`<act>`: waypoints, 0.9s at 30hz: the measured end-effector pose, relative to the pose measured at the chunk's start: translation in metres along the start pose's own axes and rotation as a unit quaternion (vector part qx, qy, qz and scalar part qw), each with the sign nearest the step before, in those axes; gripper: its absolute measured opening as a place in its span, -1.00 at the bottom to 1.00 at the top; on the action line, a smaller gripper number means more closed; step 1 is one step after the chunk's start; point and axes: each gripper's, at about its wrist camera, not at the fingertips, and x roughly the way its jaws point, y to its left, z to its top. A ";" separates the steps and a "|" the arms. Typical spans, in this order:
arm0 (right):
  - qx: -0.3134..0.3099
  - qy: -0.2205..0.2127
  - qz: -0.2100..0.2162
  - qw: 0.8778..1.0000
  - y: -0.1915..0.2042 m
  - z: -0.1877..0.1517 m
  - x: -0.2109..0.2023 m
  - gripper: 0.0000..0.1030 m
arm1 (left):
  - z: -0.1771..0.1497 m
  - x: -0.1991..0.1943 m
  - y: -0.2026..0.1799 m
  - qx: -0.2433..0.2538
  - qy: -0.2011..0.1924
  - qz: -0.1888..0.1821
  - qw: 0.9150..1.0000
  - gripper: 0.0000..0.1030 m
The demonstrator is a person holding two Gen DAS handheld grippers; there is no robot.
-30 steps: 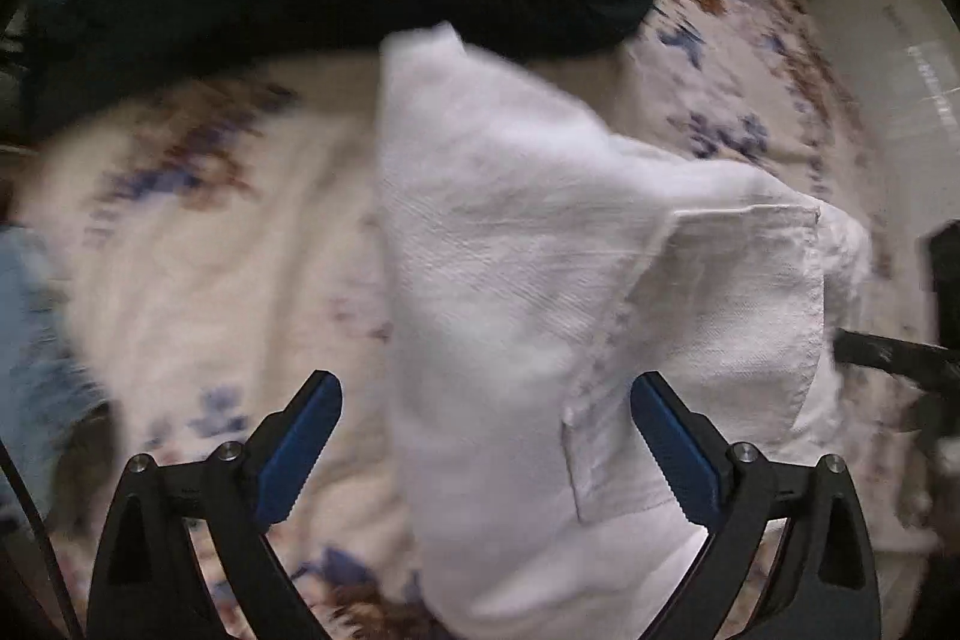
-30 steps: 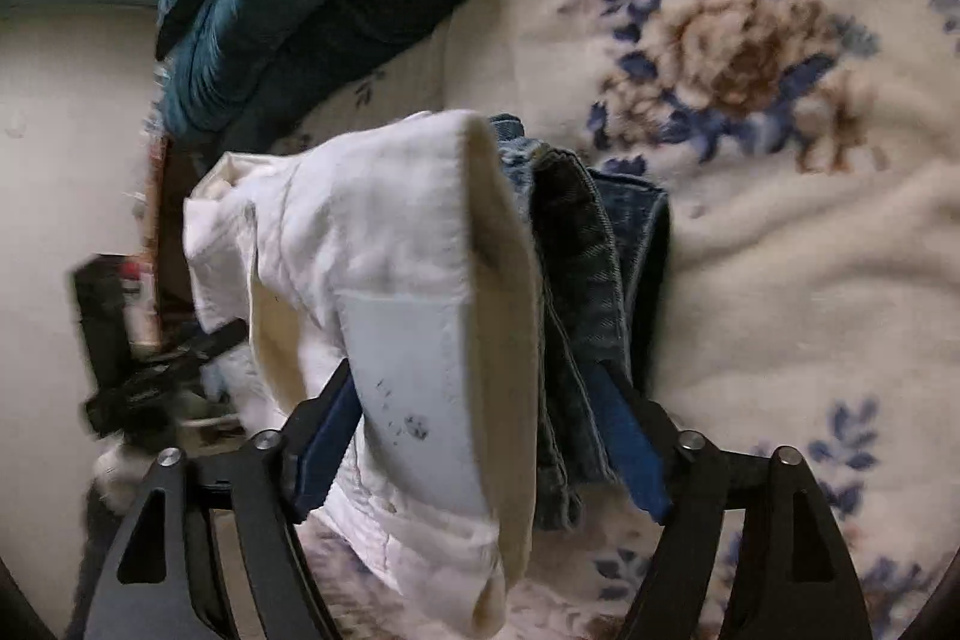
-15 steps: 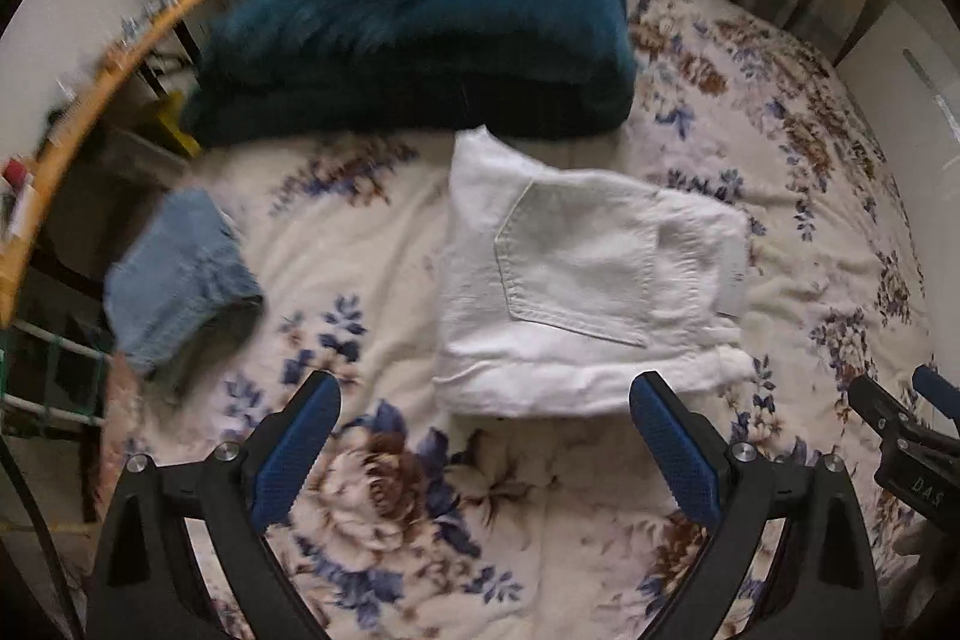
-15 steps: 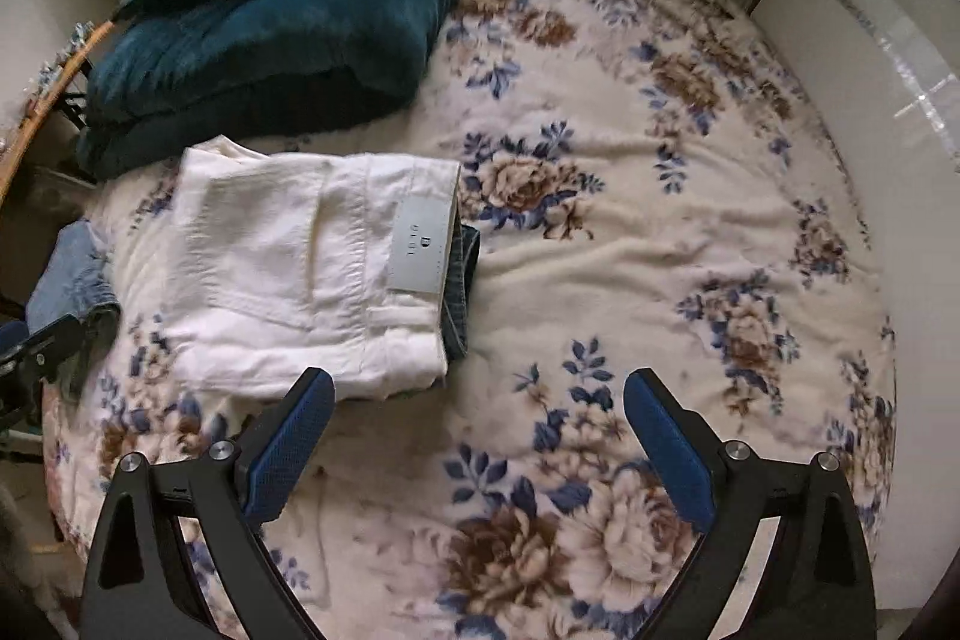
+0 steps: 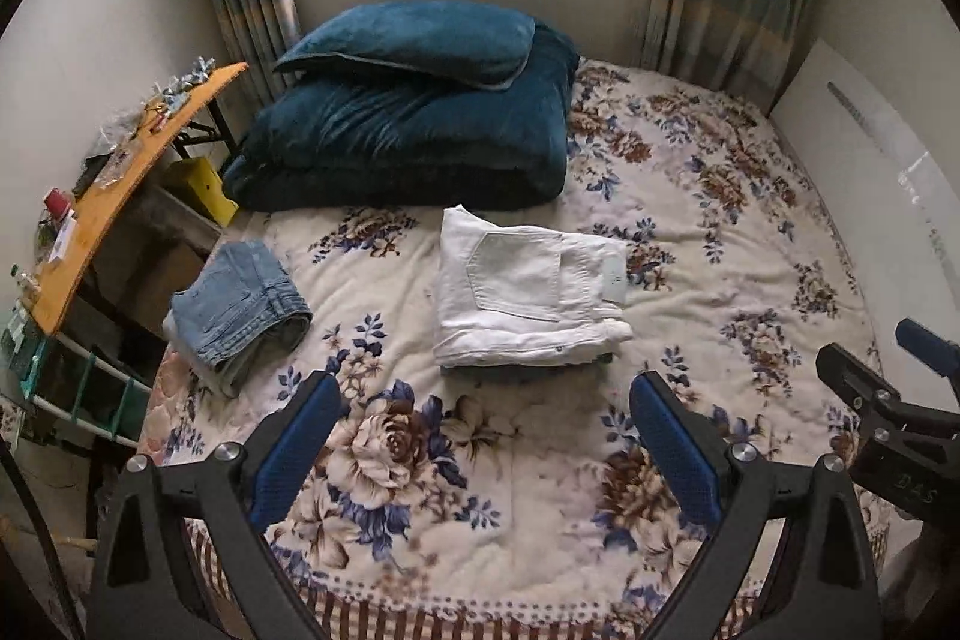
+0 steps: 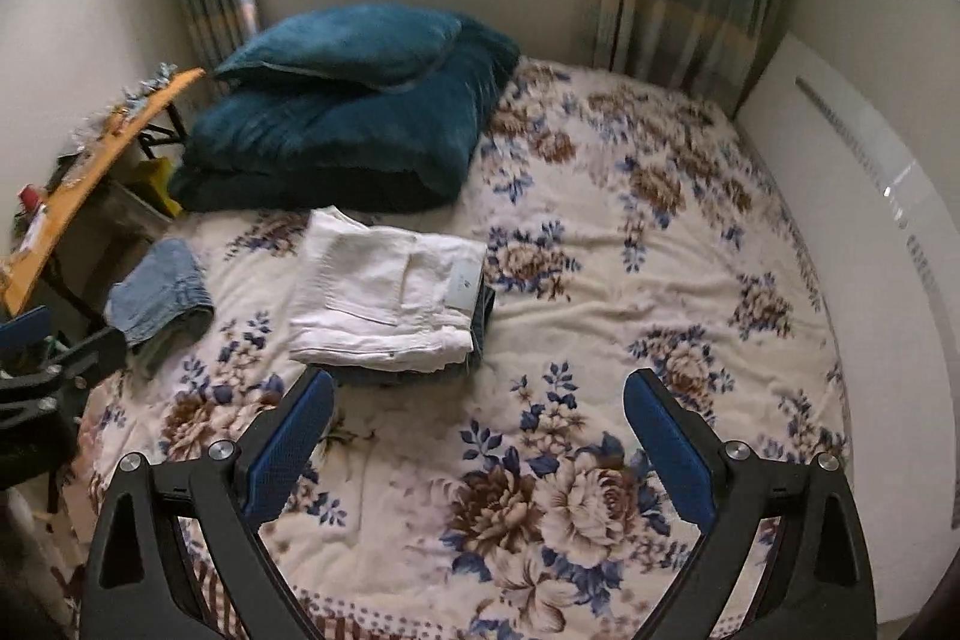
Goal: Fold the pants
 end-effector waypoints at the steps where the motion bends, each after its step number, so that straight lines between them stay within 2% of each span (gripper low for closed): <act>1: -0.005 -0.009 -0.001 1.000 0.000 -0.002 -0.016 0.93 | -0.003 -0.015 -0.001 -0.003 -0.006 -0.003 1.000 0.92; 7: 0.005 -0.028 0.022 0.999 -0.007 -0.013 -0.088 0.93 | -0.017 -0.076 -0.014 0.011 -0.037 0.005 0.999 0.92; 14: 0.015 -0.042 0.034 0.998 -0.016 -0.022 -0.151 0.93 | -0.028 -0.119 -0.026 0.013 -0.055 0.011 0.998 0.92; 20: 0.011 -0.059 0.030 0.998 -0.018 -0.029 -0.193 0.93 | -0.036 -0.140 -0.033 0.004 -0.067 0.008 0.998 0.92; 27: 0.004 -0.059 0.033 0.998 -0.017 -0.036 -0.212 0.93 | -0.044 -0.138 -0.037 -0.009 -0.057 0.004 0.998 0.92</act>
